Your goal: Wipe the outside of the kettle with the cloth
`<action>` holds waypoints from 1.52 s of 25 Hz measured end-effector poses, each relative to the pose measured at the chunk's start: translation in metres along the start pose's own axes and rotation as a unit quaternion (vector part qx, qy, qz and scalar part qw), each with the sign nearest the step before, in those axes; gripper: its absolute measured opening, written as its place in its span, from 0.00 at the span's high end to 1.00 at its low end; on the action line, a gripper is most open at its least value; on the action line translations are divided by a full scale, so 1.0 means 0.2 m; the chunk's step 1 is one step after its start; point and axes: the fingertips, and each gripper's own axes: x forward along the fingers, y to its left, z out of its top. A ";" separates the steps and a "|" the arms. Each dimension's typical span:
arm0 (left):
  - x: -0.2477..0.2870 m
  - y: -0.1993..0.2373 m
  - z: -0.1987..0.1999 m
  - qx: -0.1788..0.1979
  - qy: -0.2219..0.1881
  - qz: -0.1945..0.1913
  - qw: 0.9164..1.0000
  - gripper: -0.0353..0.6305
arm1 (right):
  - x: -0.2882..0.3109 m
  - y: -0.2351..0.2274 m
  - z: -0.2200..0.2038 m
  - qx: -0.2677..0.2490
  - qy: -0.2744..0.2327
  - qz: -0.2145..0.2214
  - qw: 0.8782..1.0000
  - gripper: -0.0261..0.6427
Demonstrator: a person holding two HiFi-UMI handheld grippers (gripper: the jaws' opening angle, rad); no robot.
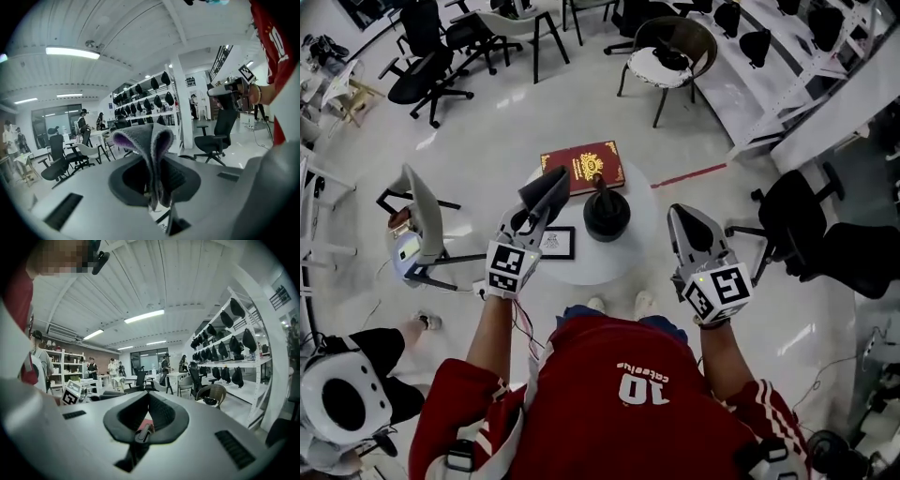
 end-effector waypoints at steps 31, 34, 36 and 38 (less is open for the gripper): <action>0.68 -0.19 -0.86 0.056 0.123 -0.148 0.980 0.87 | -0.09 0.09 -0.20 0.022 0.049 -0.092 0.994 0.94; 0.68 -0.19 -0.87 0.051 0.122 -0.148 0.980 0.87 | -0.11 0.10 -0.22 0.024 0.052 -0.095 0.994 0.94; 0.68 -0.20 -0.86 0.050 0.120 -0.152 0.980 0.87 | -0.12 0.11 -0.23 0.026 0.054 -0.097 0.994 0.94; 0.68 -0.22 -0.86 0.052 0.118 -0.156 0.979 0.87 | -0.14 0.12 -0.24 0.026 0.054 -0.099 0.993 0.94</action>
